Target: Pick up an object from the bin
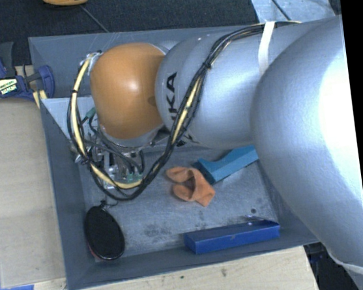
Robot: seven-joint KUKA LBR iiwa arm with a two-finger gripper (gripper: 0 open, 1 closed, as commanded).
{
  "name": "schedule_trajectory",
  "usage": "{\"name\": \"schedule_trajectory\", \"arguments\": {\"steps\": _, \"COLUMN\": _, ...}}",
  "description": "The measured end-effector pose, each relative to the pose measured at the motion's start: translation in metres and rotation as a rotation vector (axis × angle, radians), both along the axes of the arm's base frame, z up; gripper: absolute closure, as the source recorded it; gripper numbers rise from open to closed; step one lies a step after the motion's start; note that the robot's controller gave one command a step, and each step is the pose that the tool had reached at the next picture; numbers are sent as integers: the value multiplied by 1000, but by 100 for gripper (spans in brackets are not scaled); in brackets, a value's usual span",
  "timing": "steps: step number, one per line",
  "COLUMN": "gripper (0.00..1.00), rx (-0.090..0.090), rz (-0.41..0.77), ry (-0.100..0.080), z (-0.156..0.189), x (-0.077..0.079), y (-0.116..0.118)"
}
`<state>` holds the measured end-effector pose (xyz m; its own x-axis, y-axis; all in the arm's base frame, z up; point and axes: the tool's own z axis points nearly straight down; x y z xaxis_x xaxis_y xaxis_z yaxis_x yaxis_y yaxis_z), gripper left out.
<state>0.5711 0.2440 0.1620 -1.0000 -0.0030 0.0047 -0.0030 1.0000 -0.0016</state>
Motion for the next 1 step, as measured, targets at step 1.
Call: {"name": "schedule_trajectory", "arguments": {"steps": 1, "gripper": 0, "rx": 3, "rz": -3, "ry": -7, "z": 5, "x": 2, "y": -1}}
